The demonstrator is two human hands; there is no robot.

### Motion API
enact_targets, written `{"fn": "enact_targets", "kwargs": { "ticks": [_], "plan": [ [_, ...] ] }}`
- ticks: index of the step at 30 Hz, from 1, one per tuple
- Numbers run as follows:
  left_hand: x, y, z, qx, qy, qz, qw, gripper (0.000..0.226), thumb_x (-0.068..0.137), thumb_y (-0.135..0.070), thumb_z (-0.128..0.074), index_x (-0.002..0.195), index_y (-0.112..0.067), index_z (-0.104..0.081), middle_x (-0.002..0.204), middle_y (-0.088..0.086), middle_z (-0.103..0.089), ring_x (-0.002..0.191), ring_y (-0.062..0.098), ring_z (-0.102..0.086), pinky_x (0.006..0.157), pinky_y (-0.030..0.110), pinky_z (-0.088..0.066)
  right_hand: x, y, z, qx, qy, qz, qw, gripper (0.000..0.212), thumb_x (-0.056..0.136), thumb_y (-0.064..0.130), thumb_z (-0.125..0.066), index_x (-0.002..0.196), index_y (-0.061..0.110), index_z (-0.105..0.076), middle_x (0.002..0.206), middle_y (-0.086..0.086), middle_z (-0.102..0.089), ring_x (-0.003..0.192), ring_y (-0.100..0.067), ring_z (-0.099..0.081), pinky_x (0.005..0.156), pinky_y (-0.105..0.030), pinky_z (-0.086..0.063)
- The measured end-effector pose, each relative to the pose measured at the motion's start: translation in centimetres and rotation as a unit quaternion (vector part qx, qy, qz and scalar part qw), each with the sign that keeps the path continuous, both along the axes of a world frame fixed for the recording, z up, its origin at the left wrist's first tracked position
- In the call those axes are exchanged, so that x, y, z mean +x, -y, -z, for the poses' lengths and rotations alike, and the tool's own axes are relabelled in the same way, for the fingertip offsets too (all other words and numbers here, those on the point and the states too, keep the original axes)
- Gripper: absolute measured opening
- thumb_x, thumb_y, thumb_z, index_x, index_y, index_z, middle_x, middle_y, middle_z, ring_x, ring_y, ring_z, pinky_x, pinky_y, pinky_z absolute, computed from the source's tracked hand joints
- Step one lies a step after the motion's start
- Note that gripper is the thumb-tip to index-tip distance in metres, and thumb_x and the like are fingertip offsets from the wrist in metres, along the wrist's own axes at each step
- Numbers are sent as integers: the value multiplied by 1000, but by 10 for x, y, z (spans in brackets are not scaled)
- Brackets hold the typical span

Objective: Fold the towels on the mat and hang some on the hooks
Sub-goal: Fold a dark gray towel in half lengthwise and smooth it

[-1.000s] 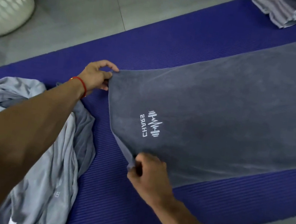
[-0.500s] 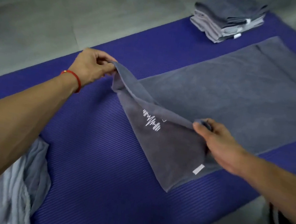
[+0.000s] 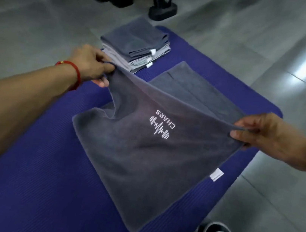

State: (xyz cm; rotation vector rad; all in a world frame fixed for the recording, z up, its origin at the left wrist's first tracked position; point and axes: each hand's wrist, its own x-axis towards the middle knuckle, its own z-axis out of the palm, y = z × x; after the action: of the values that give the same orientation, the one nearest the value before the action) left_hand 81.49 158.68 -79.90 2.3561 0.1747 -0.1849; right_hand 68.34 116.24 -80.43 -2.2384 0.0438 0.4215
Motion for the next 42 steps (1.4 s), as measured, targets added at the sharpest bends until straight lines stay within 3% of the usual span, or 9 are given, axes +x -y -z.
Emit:
{"fn": "enact_targets", "kwargs": {
  "ticks": [3, 6, 10, 14, 17, 21, 28, 35, 42],
  "plan": [
    [48, 54, 11, 2, 5, 22, 1000, 18, 96, -5, -59, 83, -16, -65, 54, 2, -70, 52, 13, -71, 70, 33, -61, 5, 40, 38, 90, 7, 104, 990, 15, 94, -1, -64, 95, 7, -78, 80, -9, -77, 72, -14, -70, 72, -27, -62],
    [92, 105, 24, 147, 80, 74, 983, 14, 91, -7, -59, 91, -13, -71, 78, 14, -76, 81, 25, -74, 87, 38, -58, 13, 59, 88, 141, 3, 215, 966, 17, 97, 0, -62, 99, 9, -77, 86, -8, -79, 77, -14, -73, 71, -23, -61],
    [147, 157, 45, 175, 110, 78, 975, 18, 89, -9, -57, 99, -15, -71, 89, 19, -75, 94, 33, -71, 93, 45, -54, 34, 72, 147, 94, 35, 345, 933, 6, 93, 17, -73, 96, 18, -78, 84, -9, -77, 77, -20, -73, 79, -33, -61],
    [195, 209, 75, 196, 97, 77, 973, 26, 94, -7, -50, 107, -10, -72, 106, 21, -72, 109, 40, -64, 96, 43, -50, 61, 96, 166, 35, 132, 405, 904, 10, 91, 23, -75, 99, 26, -79, 90, 14, -74, 83, -2, -68, 86, -23, -54],
    [217, 231, 104, 198, 75, 100, 972, 25, 94, -6, -50, 105, -10, -73, 110, 18, -72, 109, 38, -64, 95, 39, -50, 77, 112, 187, -62, 168, 403, 897, 13, 91, 28, -73, 101, 23, -80, 96, 10, -66, 92, -7, -59, 90, -22, -47],
    [241, 240, 137, 240, 40, 125, 962, 23, 91, -11, -58, 108, -11, -74, 110, 22, -72, 108, 40, -65, 96, 43, -52, 77, 109, 212, -107, 165, 385, 902, 21, 95, 37, -67, 111, 26, -73, 111, 6, -57, 111, -20, -46, 99, -49, -45],
    [260, 249, 157, 302, 56, 134, 942, 21, 89, -13, -63, 103, -2, -75, 107, 29, -69, 102, 45, -63, 92, 45, -52, 74, 106, 222, -172, 224, 366, 886, 19, 101, 26, -60, 114, 17, -70, 109, -2, -55, 105, -23, -47, 94, -48, -42],
    [256, 249, 151, 232, 42, 138, 962, 12, 82, -2, -63, 87, -13, -63, 91, 15, -70, 90, 35, -65, 84, 34, -49, 76, 104, 222, -187, 238, 354, 885, 25, 90, 20, -54, 107, 14, -70, 101, -4, -55, 99, -26, -47, 86, -45, -39],
    [224, 218, 92, 205, 62, 214, 953, 27, 81, 1, -69, 101, -17, -69, 87, 10, -70, 79, 23, -63, 78, 32, -51, 75, 104, 214, -227, 187, 325, 899, 16, 98, 20, -56, 108, 14, -65, 102, -10, -55, 100, -30, -46, 88, -50, -41]
  ]
}}
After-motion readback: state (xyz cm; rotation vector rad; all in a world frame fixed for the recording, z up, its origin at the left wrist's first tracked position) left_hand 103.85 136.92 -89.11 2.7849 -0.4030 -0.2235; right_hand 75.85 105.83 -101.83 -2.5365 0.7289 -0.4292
